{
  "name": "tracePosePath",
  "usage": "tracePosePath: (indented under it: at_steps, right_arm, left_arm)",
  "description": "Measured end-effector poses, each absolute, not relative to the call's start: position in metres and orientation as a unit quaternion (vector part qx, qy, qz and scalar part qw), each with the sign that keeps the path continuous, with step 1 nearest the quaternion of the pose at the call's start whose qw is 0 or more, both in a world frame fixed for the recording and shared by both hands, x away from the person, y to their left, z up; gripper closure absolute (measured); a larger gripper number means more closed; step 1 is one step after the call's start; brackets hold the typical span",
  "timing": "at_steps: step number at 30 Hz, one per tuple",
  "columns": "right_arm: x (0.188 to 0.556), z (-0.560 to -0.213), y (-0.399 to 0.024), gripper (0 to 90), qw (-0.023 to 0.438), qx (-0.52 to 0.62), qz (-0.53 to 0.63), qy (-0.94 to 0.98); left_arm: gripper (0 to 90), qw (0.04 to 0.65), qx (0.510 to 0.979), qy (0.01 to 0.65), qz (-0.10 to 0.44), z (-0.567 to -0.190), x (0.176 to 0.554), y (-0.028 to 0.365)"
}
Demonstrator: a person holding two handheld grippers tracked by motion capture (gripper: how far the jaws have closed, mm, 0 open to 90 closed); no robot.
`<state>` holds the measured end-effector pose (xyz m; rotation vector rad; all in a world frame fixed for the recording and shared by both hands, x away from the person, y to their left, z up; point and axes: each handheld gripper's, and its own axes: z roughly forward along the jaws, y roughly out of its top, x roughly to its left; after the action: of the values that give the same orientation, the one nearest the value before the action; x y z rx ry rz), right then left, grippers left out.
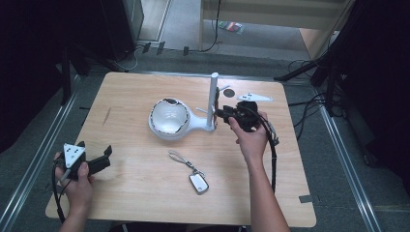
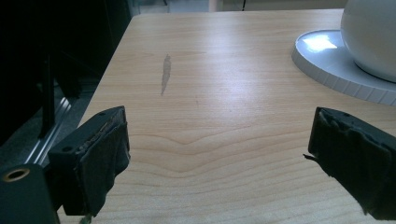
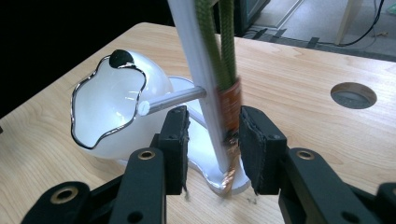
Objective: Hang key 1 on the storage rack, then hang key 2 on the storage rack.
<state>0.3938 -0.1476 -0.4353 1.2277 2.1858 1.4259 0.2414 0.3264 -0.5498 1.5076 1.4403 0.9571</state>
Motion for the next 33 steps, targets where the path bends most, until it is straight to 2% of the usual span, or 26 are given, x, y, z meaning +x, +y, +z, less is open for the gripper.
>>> tracePosePath:
  at_steps: [20,33]
  right_arm:
    - [0.379,-0.429,-0.146,63.6,0.168,0.404,0.418,0.796]
    - [0.370,-0.430,-0.131,63.8,0.174,0.368,0.354,0.842]
  left_arm:
    - [5.5,0.410,0.601,0.572,0.379,-0.550,0.242,0.326]
    - [5.5,0.412,0.600,0.572,0.379,-0.550,0.243,0.326]
